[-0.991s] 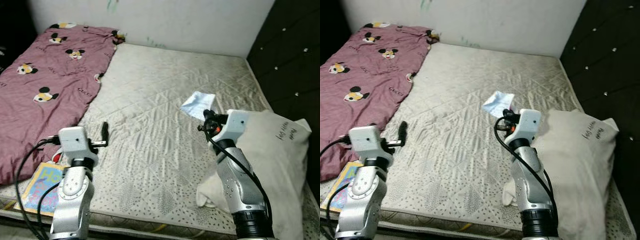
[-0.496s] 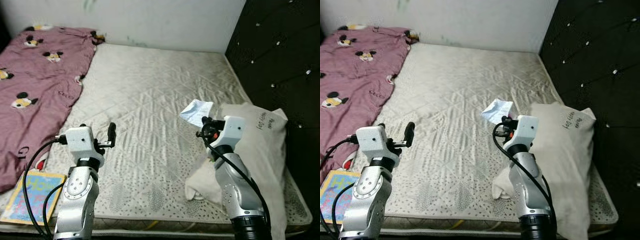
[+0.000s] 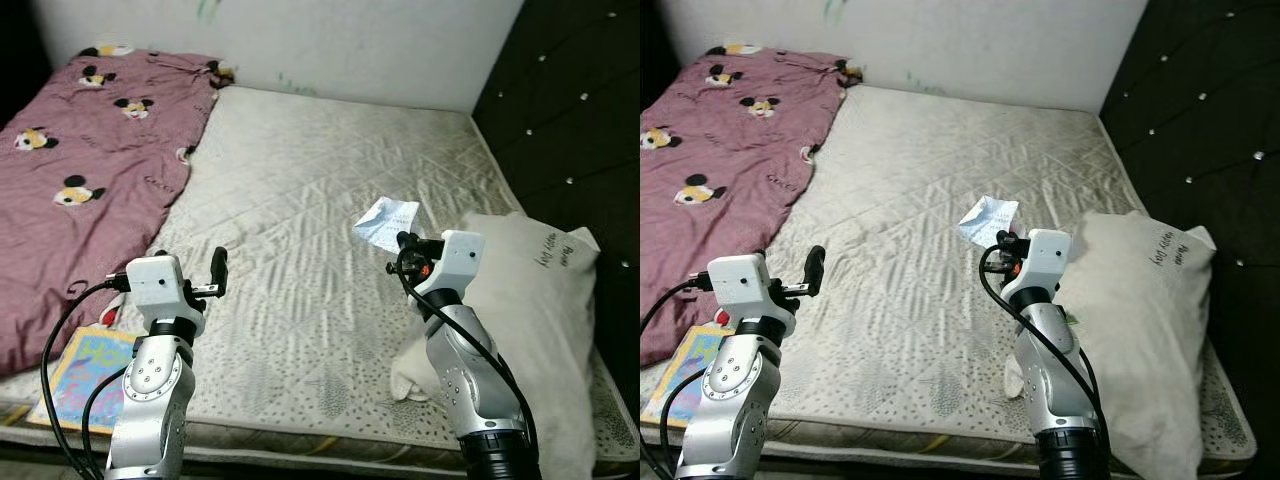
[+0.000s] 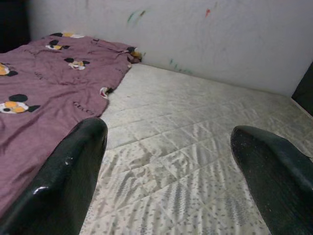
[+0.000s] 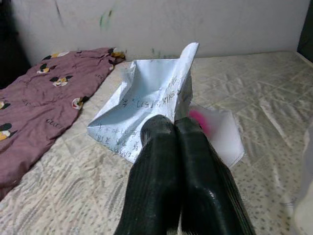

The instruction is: Clean up the room

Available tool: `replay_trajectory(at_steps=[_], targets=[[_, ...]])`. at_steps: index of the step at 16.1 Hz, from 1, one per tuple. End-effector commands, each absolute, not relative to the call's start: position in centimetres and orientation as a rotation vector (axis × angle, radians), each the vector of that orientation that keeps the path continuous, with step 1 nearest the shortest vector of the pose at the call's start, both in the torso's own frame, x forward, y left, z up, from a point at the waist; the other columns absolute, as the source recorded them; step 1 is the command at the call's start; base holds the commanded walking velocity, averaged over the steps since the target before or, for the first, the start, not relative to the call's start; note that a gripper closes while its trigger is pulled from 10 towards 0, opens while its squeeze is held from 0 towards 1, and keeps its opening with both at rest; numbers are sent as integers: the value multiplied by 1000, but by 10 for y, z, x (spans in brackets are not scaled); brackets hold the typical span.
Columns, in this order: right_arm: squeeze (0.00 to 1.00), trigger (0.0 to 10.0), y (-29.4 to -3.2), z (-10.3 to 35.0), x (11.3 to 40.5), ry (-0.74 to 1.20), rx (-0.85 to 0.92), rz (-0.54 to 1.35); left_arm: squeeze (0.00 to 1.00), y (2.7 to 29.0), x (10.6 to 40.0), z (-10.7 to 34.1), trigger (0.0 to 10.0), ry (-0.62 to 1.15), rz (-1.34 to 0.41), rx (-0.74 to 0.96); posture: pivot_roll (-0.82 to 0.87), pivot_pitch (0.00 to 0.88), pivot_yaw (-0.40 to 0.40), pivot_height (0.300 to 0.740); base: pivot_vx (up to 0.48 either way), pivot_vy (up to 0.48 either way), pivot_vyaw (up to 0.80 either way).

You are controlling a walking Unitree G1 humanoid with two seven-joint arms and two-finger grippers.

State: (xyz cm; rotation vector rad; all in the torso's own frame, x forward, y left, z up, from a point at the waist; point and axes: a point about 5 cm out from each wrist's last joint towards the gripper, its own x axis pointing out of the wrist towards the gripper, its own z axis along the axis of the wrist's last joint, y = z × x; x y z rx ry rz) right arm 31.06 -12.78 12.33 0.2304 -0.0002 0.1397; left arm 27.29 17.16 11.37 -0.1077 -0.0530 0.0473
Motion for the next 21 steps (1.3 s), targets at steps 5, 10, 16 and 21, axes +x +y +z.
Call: replay_trajectory(at_steps=[5, 10, 16, 21], targets=[[0, 10000, -128, 129, 312, -22, 225, 144, 0, 170, 273, 116, 10000, -59, 31, -99, -18, 49, -59, 740, 0, 311, 0], [0, 10000, -127, 128, 314, -19, 218, 153, 0, 170, 273, 116, 10000, -62, 28, -95, -16, 44, -62, 740, 0, 379, 0], [0, 10000, -127, 128, 314, -16, 212, 151, 0, 170, 273, 117, 10000, -64, 26, -97, -15, 49, -63, 740, 0, 389, 0], [0, 10000, -128, 125, 313, -7, 205, 151, 0, 171, 271, 115, 10000, -53, 31, -102, -16, 57, -65, 740, 0, 439, 0]])
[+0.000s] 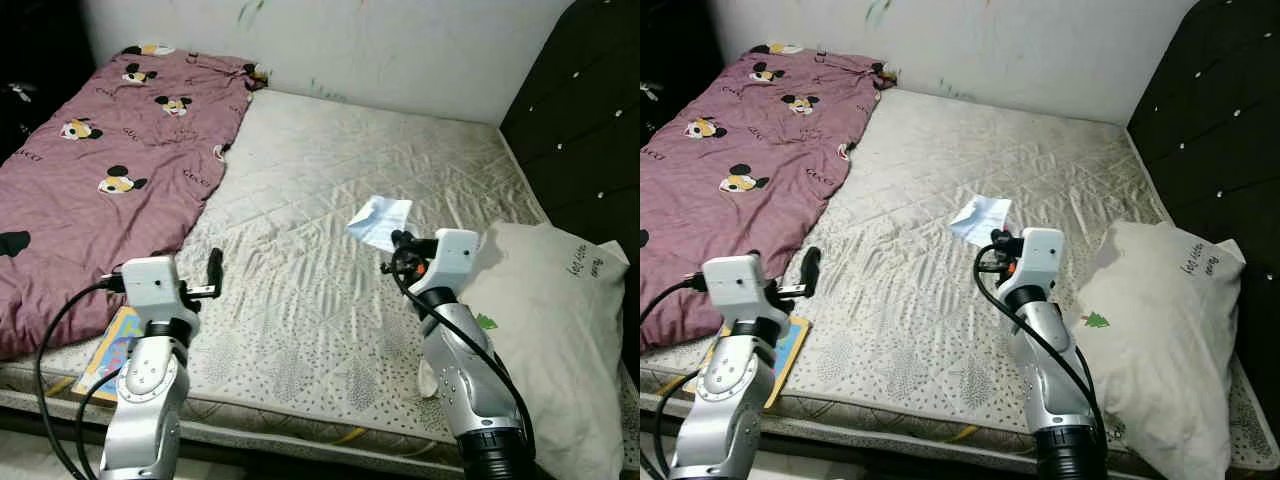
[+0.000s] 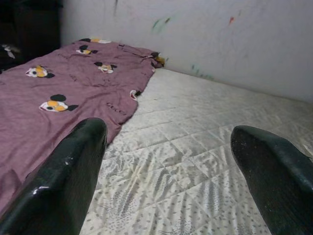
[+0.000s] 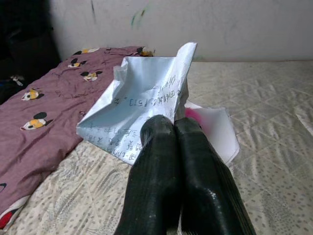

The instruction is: Clean up the room

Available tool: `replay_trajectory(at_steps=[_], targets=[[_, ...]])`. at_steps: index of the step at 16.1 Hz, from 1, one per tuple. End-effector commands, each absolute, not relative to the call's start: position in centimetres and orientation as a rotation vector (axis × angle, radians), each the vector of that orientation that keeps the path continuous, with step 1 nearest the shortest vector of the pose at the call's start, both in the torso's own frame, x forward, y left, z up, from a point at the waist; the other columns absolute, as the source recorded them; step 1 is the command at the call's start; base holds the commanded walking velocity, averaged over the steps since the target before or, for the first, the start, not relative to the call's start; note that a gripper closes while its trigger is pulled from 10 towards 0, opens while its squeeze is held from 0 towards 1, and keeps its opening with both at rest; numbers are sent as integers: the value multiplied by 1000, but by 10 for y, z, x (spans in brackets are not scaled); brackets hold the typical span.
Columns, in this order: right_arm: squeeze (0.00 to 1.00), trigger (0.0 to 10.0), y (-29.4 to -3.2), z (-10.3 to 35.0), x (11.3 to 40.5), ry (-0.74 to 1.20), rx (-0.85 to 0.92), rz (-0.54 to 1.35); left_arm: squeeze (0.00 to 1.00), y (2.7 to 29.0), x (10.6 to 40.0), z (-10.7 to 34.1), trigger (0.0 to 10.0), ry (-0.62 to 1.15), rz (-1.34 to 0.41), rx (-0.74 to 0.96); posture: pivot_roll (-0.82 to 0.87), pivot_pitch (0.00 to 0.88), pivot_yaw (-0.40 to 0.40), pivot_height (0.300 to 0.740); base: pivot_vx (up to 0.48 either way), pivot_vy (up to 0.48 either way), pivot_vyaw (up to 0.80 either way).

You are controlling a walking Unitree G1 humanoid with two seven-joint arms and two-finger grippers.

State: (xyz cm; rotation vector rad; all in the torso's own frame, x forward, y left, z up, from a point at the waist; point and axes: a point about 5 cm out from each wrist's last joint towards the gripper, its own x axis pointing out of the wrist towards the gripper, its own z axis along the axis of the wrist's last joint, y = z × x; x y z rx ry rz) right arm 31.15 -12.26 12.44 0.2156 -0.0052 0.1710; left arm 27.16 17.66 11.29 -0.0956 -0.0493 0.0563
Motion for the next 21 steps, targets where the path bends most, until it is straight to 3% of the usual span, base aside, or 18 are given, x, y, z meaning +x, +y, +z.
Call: replay_trajectory(at_steps=[1, 14, 21], targets=[[0, 10000, -128, 125, 313, -6, 205, 150, 0, 171, 271, 115, 10000, -53, 31, -102, -16, 57, -65, 740, 0, 480, 0], [0, 10000, -123, 114, 311, 53, 196, 191, 0, 168, 273, 116, 10000, -57, 28, -110, -16, 55, -66, 740, 0, 480, 0], [0, 10000, -120, 113, 309, 58, 210, 216, 0, 160, 269, 121, 10000, -92, -70, -143, -17, 61, -68, 740, 38, 92, -332]])
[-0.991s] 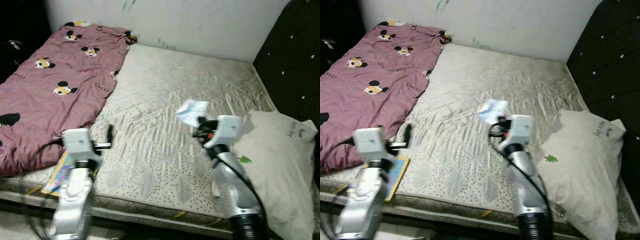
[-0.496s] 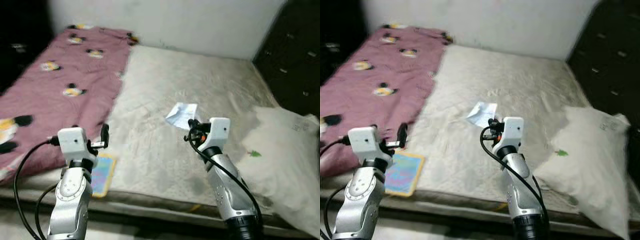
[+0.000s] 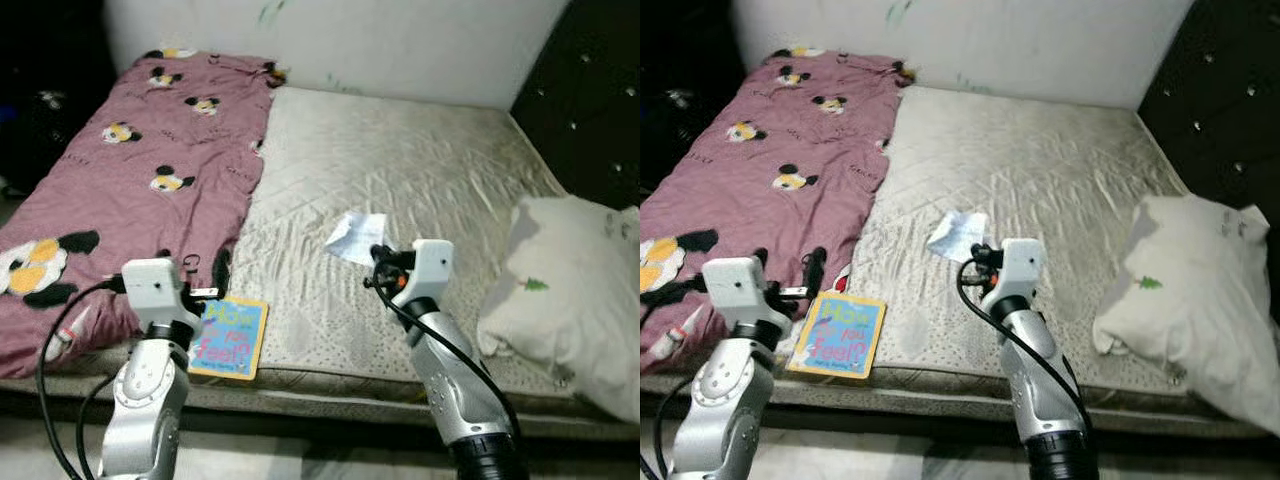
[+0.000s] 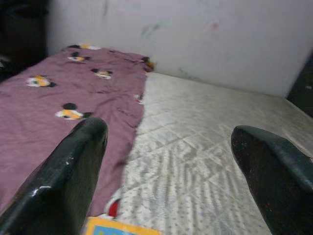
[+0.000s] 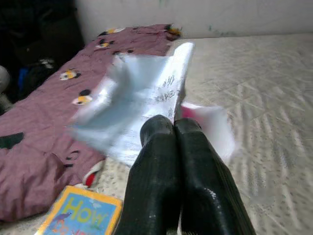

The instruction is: Clean up the room

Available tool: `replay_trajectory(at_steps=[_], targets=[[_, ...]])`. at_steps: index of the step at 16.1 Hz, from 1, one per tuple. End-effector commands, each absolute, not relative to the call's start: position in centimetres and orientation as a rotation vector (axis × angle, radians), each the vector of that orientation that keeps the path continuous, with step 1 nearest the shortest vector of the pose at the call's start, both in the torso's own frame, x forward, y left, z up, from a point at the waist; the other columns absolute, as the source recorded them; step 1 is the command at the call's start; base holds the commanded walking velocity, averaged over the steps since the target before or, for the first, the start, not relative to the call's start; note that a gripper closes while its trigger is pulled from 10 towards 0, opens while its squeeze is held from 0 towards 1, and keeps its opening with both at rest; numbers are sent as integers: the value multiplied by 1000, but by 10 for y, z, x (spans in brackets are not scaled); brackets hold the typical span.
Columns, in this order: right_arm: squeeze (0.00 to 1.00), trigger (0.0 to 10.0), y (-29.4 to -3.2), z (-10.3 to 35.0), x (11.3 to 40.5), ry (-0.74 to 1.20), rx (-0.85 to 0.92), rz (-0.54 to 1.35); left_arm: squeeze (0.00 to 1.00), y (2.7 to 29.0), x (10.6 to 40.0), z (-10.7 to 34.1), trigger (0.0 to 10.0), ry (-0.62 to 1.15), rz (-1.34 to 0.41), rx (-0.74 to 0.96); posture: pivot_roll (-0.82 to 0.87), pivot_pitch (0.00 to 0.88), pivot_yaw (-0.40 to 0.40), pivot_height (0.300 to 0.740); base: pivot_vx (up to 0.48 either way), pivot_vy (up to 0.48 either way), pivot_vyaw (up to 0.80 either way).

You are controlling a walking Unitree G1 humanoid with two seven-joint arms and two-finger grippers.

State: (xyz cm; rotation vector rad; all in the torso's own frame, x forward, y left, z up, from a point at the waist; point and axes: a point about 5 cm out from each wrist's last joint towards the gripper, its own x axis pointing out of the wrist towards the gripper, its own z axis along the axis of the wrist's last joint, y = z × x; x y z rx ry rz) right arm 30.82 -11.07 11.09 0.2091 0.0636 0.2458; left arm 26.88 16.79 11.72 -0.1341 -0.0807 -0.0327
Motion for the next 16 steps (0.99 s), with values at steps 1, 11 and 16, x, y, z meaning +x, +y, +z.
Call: replay_trajectory(at_steps=[1, 11, 16], targets=[[0, 10000, -121, 112, 309, 59, 210, 215, 0, 160, 269, 121, 10000, -93, -73, -145, -17, 61, -67, 740, 289, 0, 0], [0, 10000, -121, 111, 311, 64, 197, 211, 0, 159, 270, 122, 10000, -94, -62, -146, -11, 49, -69, 740, 318, 0, -279], [0, 10000, -123, 110, 312, 62, 181, 206, 0, 157, 270, 120, 10000, -83, -59, -157, -10, 47, -69, 740, 0, 0, 0]])
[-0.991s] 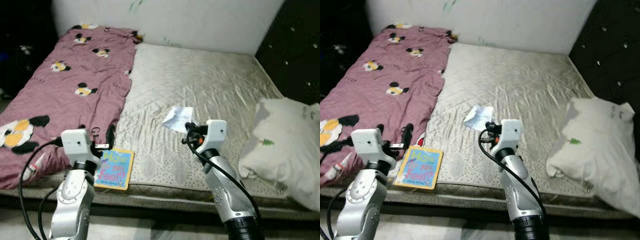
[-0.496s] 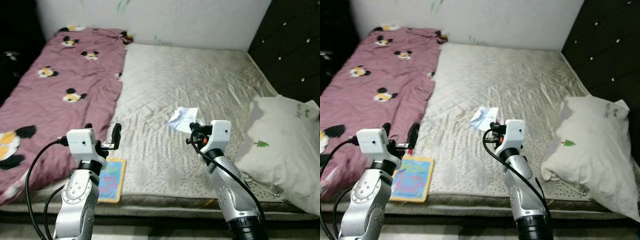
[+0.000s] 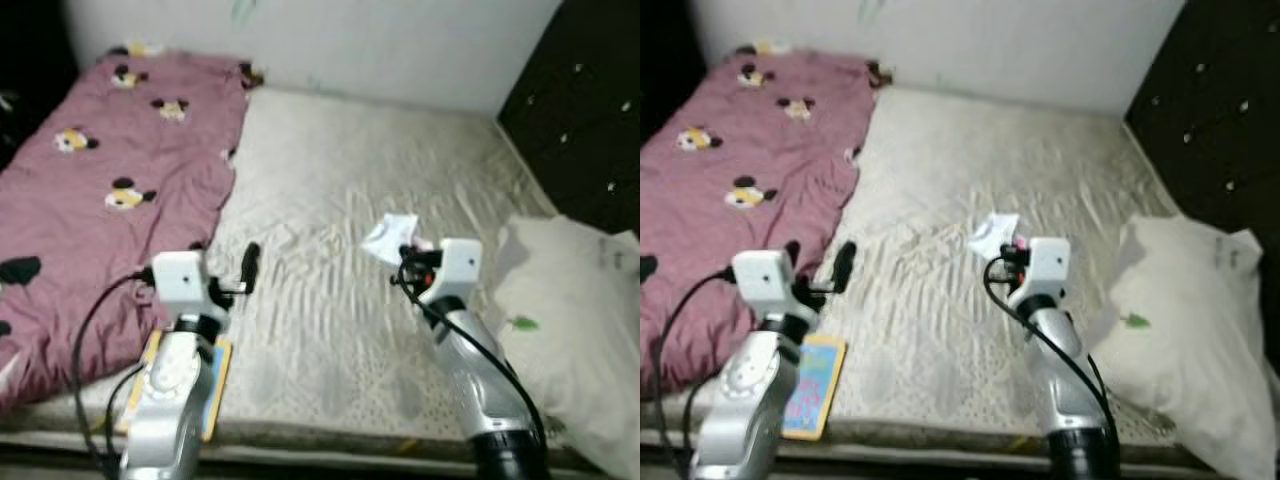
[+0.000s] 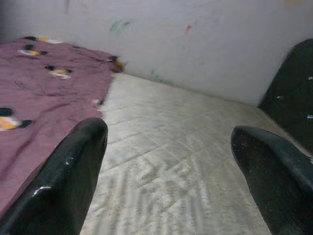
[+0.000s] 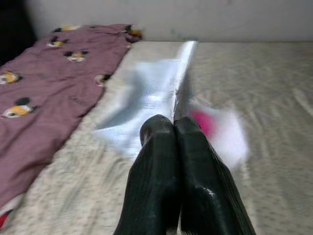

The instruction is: Clean up the room

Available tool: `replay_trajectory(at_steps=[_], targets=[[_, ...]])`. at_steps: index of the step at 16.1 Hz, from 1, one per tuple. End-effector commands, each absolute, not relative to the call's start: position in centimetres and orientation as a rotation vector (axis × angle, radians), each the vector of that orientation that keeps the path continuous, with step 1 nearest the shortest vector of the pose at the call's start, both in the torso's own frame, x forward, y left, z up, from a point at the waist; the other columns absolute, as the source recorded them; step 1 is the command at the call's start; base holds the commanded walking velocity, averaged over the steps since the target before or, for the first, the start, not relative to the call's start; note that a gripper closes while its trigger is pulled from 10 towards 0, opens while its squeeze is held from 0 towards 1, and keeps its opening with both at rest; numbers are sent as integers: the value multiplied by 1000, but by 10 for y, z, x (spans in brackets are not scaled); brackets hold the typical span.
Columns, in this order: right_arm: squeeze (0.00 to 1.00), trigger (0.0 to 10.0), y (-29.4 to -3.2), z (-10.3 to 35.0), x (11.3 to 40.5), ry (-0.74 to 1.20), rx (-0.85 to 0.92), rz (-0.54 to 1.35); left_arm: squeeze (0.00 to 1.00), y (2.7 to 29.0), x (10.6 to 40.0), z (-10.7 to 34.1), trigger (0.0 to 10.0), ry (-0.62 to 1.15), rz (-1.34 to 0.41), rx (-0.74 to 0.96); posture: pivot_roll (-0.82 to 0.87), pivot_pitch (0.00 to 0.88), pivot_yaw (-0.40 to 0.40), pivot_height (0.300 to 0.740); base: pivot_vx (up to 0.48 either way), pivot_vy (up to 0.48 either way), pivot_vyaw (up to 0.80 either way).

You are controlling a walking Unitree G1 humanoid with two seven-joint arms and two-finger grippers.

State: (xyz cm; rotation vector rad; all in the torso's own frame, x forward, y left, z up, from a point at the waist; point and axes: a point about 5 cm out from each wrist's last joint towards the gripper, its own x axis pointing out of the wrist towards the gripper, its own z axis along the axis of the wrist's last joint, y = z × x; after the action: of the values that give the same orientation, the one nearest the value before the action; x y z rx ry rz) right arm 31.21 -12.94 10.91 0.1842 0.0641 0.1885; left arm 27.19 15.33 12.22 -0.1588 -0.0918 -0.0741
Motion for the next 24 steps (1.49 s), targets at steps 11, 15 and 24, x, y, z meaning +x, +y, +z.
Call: replay_trajectory(at_steps=[11, 15, 24], targets=[[0, 10000, -124, 110, 314, 67, 6, 238, 0, 156, 270, 119, 10000, -74, -58, -182, -18, 59, -73, 740, 0, 372, 0], [0, 10000, -122, 109, 313, 80, 80, 258, 0, 156, 270, 119, 10000, -71, -56, -185, -20, 63, -74, 740, 0, 480, -200], [0, 10000, -115, 106, 309, 84, 57, 312, 0, 155, 270, 119, 10000, -69, -55, -191, -20, 68, -79, 740, 0, 480, -214]])
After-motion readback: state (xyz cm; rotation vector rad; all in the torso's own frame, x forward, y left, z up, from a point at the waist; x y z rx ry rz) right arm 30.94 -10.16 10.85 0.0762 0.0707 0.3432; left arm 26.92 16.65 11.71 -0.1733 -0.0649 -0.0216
